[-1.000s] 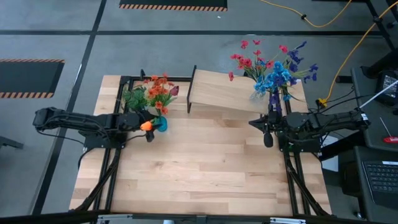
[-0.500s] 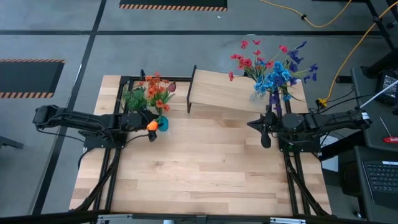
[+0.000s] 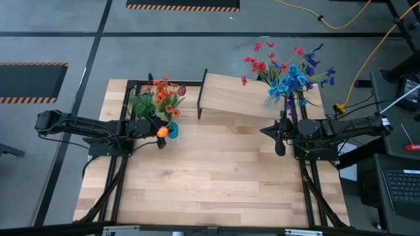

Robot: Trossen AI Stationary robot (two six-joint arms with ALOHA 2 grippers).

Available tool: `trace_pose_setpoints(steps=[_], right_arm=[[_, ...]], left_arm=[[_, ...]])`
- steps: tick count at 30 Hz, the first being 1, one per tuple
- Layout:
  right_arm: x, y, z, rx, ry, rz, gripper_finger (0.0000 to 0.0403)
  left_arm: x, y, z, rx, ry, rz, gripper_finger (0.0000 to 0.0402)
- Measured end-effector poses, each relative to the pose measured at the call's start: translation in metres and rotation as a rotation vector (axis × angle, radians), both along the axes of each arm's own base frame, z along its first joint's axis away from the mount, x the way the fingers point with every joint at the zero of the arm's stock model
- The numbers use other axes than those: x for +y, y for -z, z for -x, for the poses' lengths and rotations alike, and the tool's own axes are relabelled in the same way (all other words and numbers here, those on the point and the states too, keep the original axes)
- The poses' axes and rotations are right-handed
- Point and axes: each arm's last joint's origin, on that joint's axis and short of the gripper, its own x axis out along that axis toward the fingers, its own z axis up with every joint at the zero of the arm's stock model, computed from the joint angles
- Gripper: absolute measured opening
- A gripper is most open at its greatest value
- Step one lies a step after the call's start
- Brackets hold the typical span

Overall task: Pick and place flowers into a vace then onto a shelf
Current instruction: Put the blue vase with flowers on the shelf

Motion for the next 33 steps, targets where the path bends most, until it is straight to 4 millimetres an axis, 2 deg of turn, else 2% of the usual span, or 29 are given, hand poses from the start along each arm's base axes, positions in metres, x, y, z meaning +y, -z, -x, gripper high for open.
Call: trace_pose_setpoints(steps=[11,26,33], right_arm=[[0.0,0.0,0.0,0.001,0.0,0.0,0.0013],[0.0,0.0,0.0,0.0,0.001,-0.003,0.0013],[0.0,-0.001,0.0,-0.014,0.0,-0.002,0.0013]], left_arm=[[-0.002,-0.007,-0.004,-0.067,0.082,0.031,0.0148],[-0.015,-0.054,-0.023,-0.178,0.217,-0.015,0.0148],[-0.022,-0.07,-0.048,-0.119,0.249,-0.01,0.0148]])
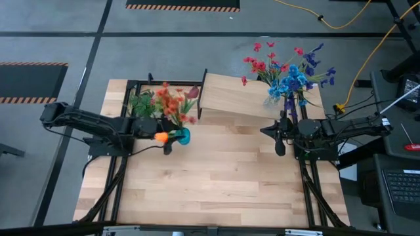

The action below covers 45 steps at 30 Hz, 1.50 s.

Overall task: Pick and place flowers into a vace then onto a shelf
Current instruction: Put the blue vase with flowers on the shelf

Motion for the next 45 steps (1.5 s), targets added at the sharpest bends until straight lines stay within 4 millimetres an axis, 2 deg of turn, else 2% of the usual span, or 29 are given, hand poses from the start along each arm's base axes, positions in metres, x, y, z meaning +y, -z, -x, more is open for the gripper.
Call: trace_pose_setpoints(steps=[4,8,12,16,24,32,40,45], right_arm=[[0.0,0.0,0.0,0.0,0.0,0.0,0.0013],[0.0,0.0,0.0,-0.002,0.0,-0.003,0.0013],[0.0,0.0,0.0,-0.001,-0.002,0.006,0.0013],[0.0,-0.001,0.0,-0.004,-0.008,0.022,0.0013],[0.0,-0.001,0.0,-0.003,-0.008,0.023,0.0013],[0.0,0.0,0.0,0.008,-0.01,0.028,0.0013],[0.0,0.003,-0.001,0.038,-0.009,0.031,0.0013],[0.001,0.006,-0.004,0.062,-0.01,0.034,0.0013]], left_arm=[[-0.001,-0.009,-0.023,0.045,0.036,-0.058,0.0148],[0.002,-0.034,-0.046,0.014,0.078,-0.091,0.0148],[0.014,-0.057,-0.066,-0.02,0.07,-0.103,0.0148],[0.035,-0.071,-0.083,-0.026,0.025,-0.09,0.0148],[0.085,-0.078,-0.113,-0.009,-0.083,-0.074,0.0148],[0.126,-0.096,-0.141,-0.034,-0.159,-0.13,0.0148],[0.154,-0.091,-0.159,-0.014,-0.172,-0.126,0.0148],[0.164,-0.086,-0.163,0.003,-0.182,-0.147,0.0148]])
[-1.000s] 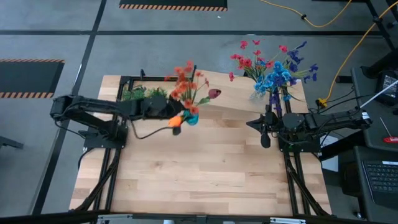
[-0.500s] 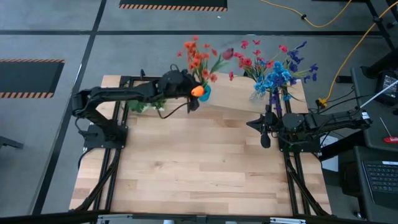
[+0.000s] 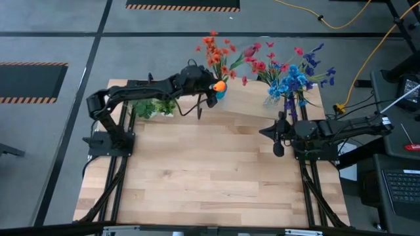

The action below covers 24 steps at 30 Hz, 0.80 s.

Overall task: Pick and place flowers into a vace then onto a shelf
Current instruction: Put the blue vase with flowers on the shelf

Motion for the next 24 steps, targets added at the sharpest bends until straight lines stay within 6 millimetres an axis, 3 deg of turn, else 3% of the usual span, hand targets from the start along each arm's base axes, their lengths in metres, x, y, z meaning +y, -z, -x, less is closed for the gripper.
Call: trace_pose_setpoints(steps=[16,24], right_arm=[[0.0007,0.0015,-0.0043,0.013,-0.008,0.023,0.0013],[0.0007,0.0015,-0.0044,0.013,-0.008,0.021,0.0013]], left_arm=[[0.0053,0.0049,0.0024,0.036,-0.02,0.012,0.0149],[0.0053,0.0052,0.0023,0.044,-0.014,-0.001,0.0195]])
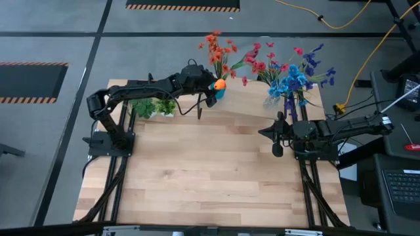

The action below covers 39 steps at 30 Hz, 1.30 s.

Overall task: Pick and place flowers into a vace then onto a shelf
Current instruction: Put the blue vase with flowers on the shelf

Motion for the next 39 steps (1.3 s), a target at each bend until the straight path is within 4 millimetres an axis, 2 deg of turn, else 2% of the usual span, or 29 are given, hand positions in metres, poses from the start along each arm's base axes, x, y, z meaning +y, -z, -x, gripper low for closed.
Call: trace_pose_setpoints(steps=[25,39], right_arm=[[0.0,0.0,0.0,-0.001,0.001,-0.002,0.0013],[0.0,0.001,0.0,0.01,0.0,0.002,0.0013]], left_arm=[[-0.002,-0.002,0.0,0.013,0.047,-0.035,0.0203],[-0.003,-0.019,0.001,0.101,0.06,-0.012,0.0203]])
